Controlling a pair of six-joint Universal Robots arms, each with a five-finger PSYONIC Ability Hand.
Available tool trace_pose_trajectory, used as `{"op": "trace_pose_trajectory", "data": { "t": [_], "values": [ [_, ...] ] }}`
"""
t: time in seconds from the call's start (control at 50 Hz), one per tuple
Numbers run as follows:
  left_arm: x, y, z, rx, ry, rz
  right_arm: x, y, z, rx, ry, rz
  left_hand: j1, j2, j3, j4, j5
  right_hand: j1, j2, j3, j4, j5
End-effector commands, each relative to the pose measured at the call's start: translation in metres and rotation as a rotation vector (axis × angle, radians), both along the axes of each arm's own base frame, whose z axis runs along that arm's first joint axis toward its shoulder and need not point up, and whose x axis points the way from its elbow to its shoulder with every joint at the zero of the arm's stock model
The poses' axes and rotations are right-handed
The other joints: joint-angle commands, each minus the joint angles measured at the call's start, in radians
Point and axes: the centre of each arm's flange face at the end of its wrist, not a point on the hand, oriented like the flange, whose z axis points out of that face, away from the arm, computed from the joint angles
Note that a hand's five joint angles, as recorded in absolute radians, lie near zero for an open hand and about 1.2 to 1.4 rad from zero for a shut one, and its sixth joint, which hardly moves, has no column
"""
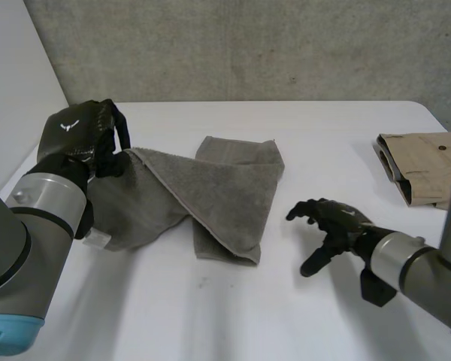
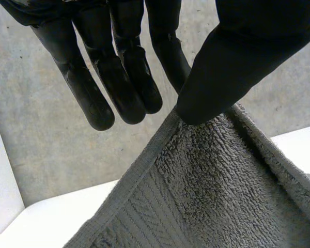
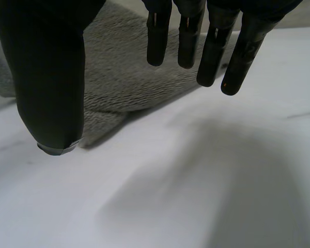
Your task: Fold the laundry.
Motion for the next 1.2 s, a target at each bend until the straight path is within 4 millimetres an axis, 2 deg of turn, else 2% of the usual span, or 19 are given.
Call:
{"op": "trace_pose_trajectory", "data": {
  "t": [0.02, 0.14, 0.3, 0.46, 0.58, 0.66, 0.74, 0.76, 0.8, 0.82, 0.88, 0.9, 0.96, 0.98, 1.04, 1.06, 1.14, 1.2],
  "values": [
    [-0.001, -0.004, 0.008, -0.024, 0.012, 0.003, 0.044, 0.003, -0.021, 0.033, -0.049, 0.095, 0.243, 0.201, 0.206, 0.198, 0.249, 0.146, 0.097, 0.082, 0.080, 0.090],
    [-0.003, -0.007, 0.017, -0.048, 0.025, 0.003, 0.068, -0.002, -0.034, 0.019, -0.027, 0.103, 0.243, 0.201, 0.206, 0.198, 0.249, 0.138, 0.088, 0.074, 0.071, 0.081],
    [-0.006, -0.013, 0.031, -0.088, 0.046, 0.002, 0.101, 0.000, -0.033, -0.041, -0.033, 0.156, 0.243, 0.201, 0.206, 0.198, 0.249, 0.094, 0.044, 0.029, 0.027, 0.037],
    [-0.008, -0.015, 0.036, -0.102, 0.056, -0.001, 0.121, -0.004, -0.036, -0.093, -0.018, 0.147, 0.243, 0.201, 0.206, 0.198, 0.249, 0.129, 0.080, 0.065, 0.062, 0.072],
    [-0.008, -0.015, 0.034, -0.099, 0.055, -0.001, 0.132, -0.007, -0.047, -0.097, -0.008, 0.152, 0.243, 0.201, 0.206, 0.198, 0.249, 0.164, 0.115, 0.100, 0.097, 0.107],
    [-0.008, -0.015, 0.033, -0.097, 0.053, -0.001, 0.135, -0.010, -0.053, -0.116, 0.020, 0.153, 0.243, 0.201, 0.206, 0.198, 0.249, 0.372, 0.323, 0.308, 0.305, 0.315],
    [-0.007, -0.017, 0.033, -0.098, 0.054, 0.003, 0.134, -0.014, -0.056, -0.162, 0.075, 0.146, 0.243, 0.201, 0.206, 0.198, 0.249, 0.815, 0.765, 0.750, 0.748, 0.758],
    [-0.007, -0.017, 0.034, -0.101, 0.055, 0.006, 0.133, -0.016, -0.054, -0.184, 0.093, 0.138, 0.243, 0.201, 0.206, 0.198, 0.249, 1.039, 0.989, 0.974, 0.972, 0.982],
    [-0.006, -0.018, 0.035, -0.104, 0.056, 0.008, 0.132, -0.019, -0.049, -0.206, 0.102, 0.118, 0.243, 0.201, 0.206, 0.198, 0.249, 1.041, 0.992, 0.977, 0.974, 0.984],
    [-0.006, -0.018, 0.036, -0.106, 0.058, 0.009, 0.131, -0.022, -0.045, -0.218, 0.103, 0.109, 0.243, 0.201, 0.206, 0.198, 0.249, 1.041, 0.992, 0.977, 0.974, 0.984],
    [-0.006, -0.019, 0.040, -0.115, 0.062, 0.011, 0.129, -0.024, -0.006, -0.298, 0.063, 0.099, 0.243, 0.201, 0.206, 0.198, 0.249, 1.041, 0.992, 0.977, 0.974, 0.984],
    [-0.005, -0.019, 0.041, -0.116, 0.062, 0.014, 0.129, -0.022, 0.026, -0.364, 0.029, 0.107, 0.243, 0.201, 0.206, 0.198, 0.249, 1.041, 0.992, 0.977, 0.974, 0.984],
    [-0.003, -0.020, 0.045, -0.125, 0.065, 0.020, 0.122, -0.016, 0.082, -0.494, -0.004, 0.139, 0.243, 0.201, 0.206, 0.198, 0.249, 1.041, 0.992, 0.977, 0.974, 0.984],
    [-0.002, -0.020, 0.045, -0.124, 0.064, 0.022, 0.108, -0.018, 0.110, -0.564, 0.024, 0.151, 0.243, 0.201, 0.206, 0.198, 0.249, 1.041, 0.992, 0.977, 0.974, 0.984],
    [0.005, -0.023, 0.047, -0.123, 0.033, 0.042, 0.078, -0.026, 0.148, -0.674, 0.113, 0.148, 0.243, 0.201, 0.206, 0.198, 0.249, 1.041, 0.992, 0.977, 0.974, 0.984],
    [0.007, -0.023, 0.049, -0.127, 0.013, 0.042, 0.060, -0.029, 0.169, -0.743, 0.189, 0.142, 0.243, 0.201, 0.206, 0.198, 0.249, 1.041, 0.992, 0.977, 0.974, 0.984],
    [0.011, -0.020, 0.057, -0.163, -0.108, 0.007, 0.033, -0.021, 0.210, -0.846, 0.357, 0.138, 0.243, 0.201, 0.206, 0.198, 0.249, 1.041, 0.992, 0.977, 0.974, 0.984],
    [0.010, -0.014, 0.061, -0.186, -0.202, -0.041, 0.026, -0.016, 0.217, -0.831, 0.422, 0.152, 0.243, 0.201, 0.206, 0.198, 0.249, 1.041, 0.992, 0.977, 0.974, 0.984]
  ]
}}
